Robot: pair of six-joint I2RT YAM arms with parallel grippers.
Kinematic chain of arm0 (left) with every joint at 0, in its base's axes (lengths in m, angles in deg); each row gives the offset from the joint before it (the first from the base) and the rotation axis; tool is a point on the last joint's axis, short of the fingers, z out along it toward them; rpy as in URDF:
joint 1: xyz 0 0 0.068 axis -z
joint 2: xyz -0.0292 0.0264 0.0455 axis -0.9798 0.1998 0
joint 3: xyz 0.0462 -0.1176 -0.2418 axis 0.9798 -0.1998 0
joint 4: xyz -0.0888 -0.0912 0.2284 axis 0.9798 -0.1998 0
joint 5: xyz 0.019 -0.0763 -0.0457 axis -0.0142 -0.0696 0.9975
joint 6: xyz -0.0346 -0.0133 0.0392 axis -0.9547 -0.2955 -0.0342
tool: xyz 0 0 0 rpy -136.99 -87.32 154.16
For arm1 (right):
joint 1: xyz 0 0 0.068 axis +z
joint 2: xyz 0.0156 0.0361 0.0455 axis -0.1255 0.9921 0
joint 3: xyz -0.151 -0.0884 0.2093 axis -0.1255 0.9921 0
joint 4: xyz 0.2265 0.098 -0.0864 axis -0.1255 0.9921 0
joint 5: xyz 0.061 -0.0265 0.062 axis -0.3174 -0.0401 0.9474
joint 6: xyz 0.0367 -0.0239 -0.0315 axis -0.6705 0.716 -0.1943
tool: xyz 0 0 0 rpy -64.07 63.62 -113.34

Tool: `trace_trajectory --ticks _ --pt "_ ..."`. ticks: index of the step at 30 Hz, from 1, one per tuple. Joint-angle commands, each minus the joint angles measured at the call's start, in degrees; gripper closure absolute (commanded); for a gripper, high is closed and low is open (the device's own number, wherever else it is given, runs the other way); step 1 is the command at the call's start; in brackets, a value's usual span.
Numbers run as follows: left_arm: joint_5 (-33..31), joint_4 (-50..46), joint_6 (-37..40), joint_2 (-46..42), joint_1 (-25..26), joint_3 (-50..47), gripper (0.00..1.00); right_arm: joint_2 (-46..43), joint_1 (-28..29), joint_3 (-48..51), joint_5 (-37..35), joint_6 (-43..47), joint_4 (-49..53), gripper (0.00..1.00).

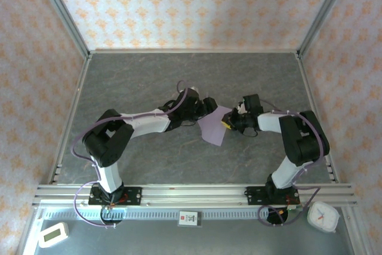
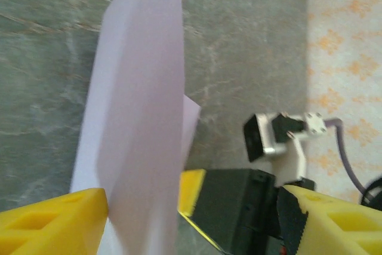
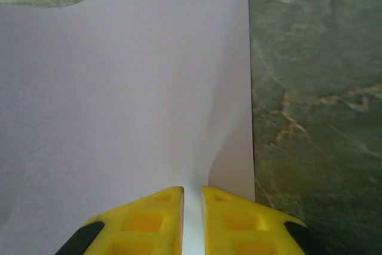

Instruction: Fold a paper plane with a square sheet of paper (pick it up from the middle)

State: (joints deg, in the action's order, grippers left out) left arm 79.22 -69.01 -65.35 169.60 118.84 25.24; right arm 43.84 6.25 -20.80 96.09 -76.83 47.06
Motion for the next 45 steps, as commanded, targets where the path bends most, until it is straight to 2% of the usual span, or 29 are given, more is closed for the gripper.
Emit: trace_trajectory --ticks 1,9,20,29,40,45 --pt "3.7 6.1 1.4 -0.9 1.5 -0.3 0.23 2.0 0.2 0.1 -0.7 2.1 2.2 0.83" --pt "6.7 8.3 1.2 2.8 3.2 1.3 0.23 2.4 0.2 1.9 -0.9 2.3 1.2 0.85" --pt "5.5 8.0 2.7 4.8 3.5 0.3 0.23 2.2 0.2 3.0 -1.0 2.6 0.8 0.86" --pt "4.5 8.7 2.7 5.2 3.4 -0.9 0.23 -0.7 0.2 -0.7 3.3 1.3 -0.3 0.85" --pt "4.6 9.2 2.5 4.7 3.4 -1.7 0.23 -0.1 0.1 -3.2 7.4 -5.6 -11.2 0.72" --pt "4.9 9.4 2.7 4.6 3.4 -1.9 0.23 2.3 0.2 -3.3 8.9 -6.0 -15.5 0.6"
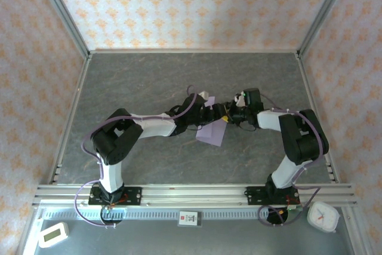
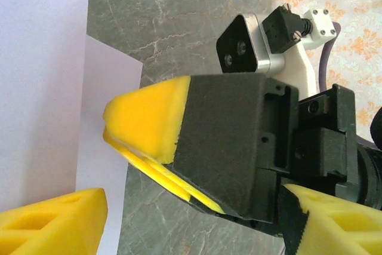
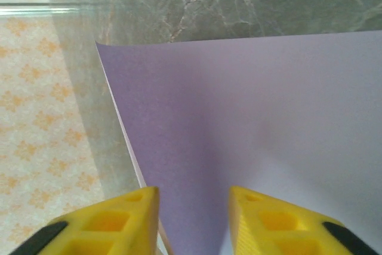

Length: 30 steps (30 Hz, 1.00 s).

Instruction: Fold a paper plane with a square sheet of paper (pick it up from the middle)

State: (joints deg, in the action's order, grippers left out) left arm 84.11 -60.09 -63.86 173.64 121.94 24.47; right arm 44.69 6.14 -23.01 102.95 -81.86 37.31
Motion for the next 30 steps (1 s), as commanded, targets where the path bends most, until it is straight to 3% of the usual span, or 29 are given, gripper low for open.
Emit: trace_trajectory --ticks 1,17,25,30 --pt "0.0 0.4 1.2 0.5 0.3 -1.2 0.23 2.0 0.3 -1.2 2.4 -1.0 -6.5 0.59" --pt "0.7 0.7 1.5 0.4 0.4 -1.3 0.23 9.0 0.3 -0.5 8.8 -7.2 -23.1 0.6" --pt "1.1 0.3 1.6 0.2 0.2 0.0 0.23 8.3 0.3 0.3 8.7 -5.9 -20.6 0.97" --pt "2.6 -2.1 2.5 -2.1 -1.7 3.0 0.22 6.4 0.1 -1.4 7.9 0.5 -10.8 1.0"
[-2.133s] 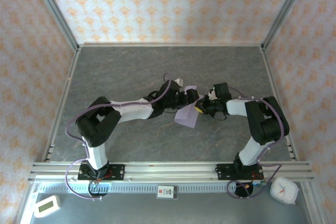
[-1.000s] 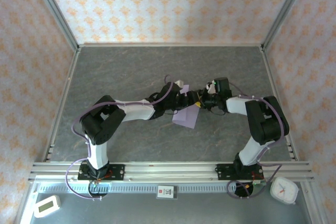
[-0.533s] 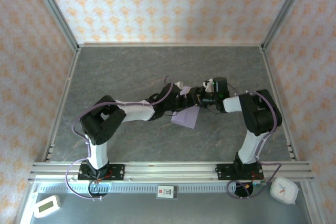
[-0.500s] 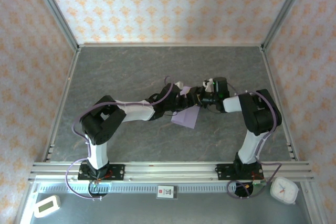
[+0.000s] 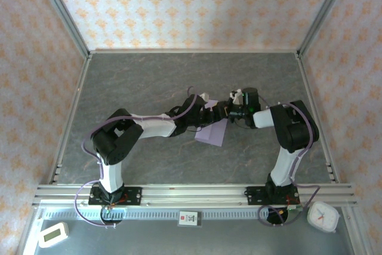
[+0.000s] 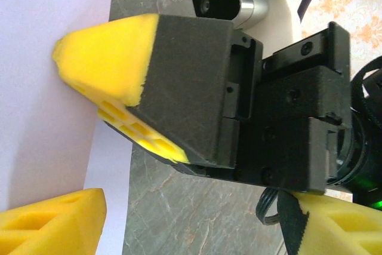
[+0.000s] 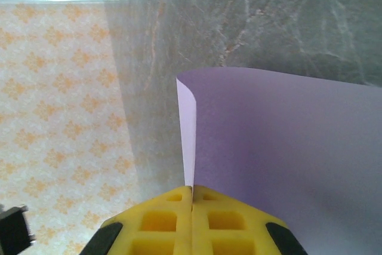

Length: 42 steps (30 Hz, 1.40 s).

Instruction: Fold a paper plane with a square sheet of paper (pick it up from the middle)

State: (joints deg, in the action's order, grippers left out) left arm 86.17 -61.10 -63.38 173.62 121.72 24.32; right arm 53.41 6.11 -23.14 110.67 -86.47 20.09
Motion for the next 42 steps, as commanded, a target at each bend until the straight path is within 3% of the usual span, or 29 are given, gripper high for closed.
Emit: trace_trajectory --ticks 1,7,14,24,31,42 --pt "0.5 -3.2 2.9 -2.8 -2.2 4.1 0.21 -2.7 0.1 -1.8 -0.1 7.1 8.9 1.0" --pt "-1.7 -11.7 9.1 -5.6 -6.2 4.3 0.21 -3.9 -1.0 -3.4 -1.6 13.4 17.9 1.0" --pt "-6.2 -17.9 14.6 -5.6 -7.0 2.8 0.21 -4.5 -2.4 -4.2 -2.9 17.6 22.8 1.0" --pt "-9.1 -19.5 20.1 -5.1 -6.7 -0.7 0.22 -4.8 -3.9 -4.8 -3.2 17.7 23.6 1.0" --pt "-9.7 -20.4 23.2 -4.1 -3.7 -0.9 0.25 -4.6 -4.4 -4.9 -3.3 16.7 22.7 1.0" --pt "-12.5 -20.4 22.7 -3.7 -2.5 -0.8 0.26 -5.1 -5.5 -5.0 -3.3 18.3 24.3 1.0"
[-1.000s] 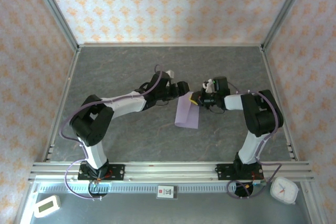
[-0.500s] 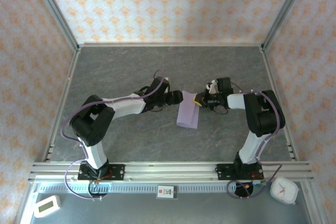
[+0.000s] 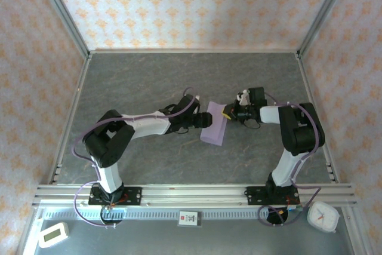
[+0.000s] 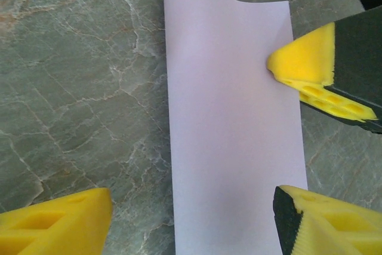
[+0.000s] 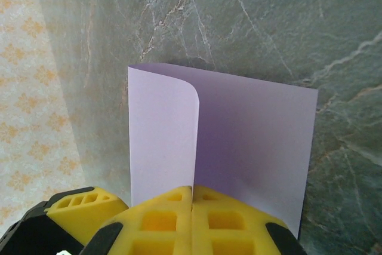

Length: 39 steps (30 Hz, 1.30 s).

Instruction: Fold a paper plane with a square sheet of paper (pick it up from the middle)

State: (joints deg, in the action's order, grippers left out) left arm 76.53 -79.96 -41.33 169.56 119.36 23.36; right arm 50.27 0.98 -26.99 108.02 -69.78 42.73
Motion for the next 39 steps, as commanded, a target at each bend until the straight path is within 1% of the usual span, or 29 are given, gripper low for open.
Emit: trace_trajectory --ticks 1,4,14,29,39 --pt "-3.4 -1.8 0.6 0.4 -0.1 0.2 0.26 -2.0 -0.4 -1.1 -0.7 1.7 1.9 1.0" --pt "-4.8 -2.7 0.6 0.7 -0.1 0.9 0.26 -2.3 -0.8 -0.9 -0.7 2.4 2.4 1.0" --pt "-3.9 -3.1 2.0 2.5 0.5 2.2 0.28 -2.6 -1.6 0.2 -1.2 2.8 2.8 1.0" --pt "-3.6 -3.1 2.0 4.7 2.7 2.8 0.31 -2.7 -1.7 0.7 -2.3 2.8 3.0 1.0" --pt "-4.0 -3.3 2.0 5.5 3.9 3.1 0.31 -3.1 -1.9 1.1 -2.8 2.7 3.0 0.99"
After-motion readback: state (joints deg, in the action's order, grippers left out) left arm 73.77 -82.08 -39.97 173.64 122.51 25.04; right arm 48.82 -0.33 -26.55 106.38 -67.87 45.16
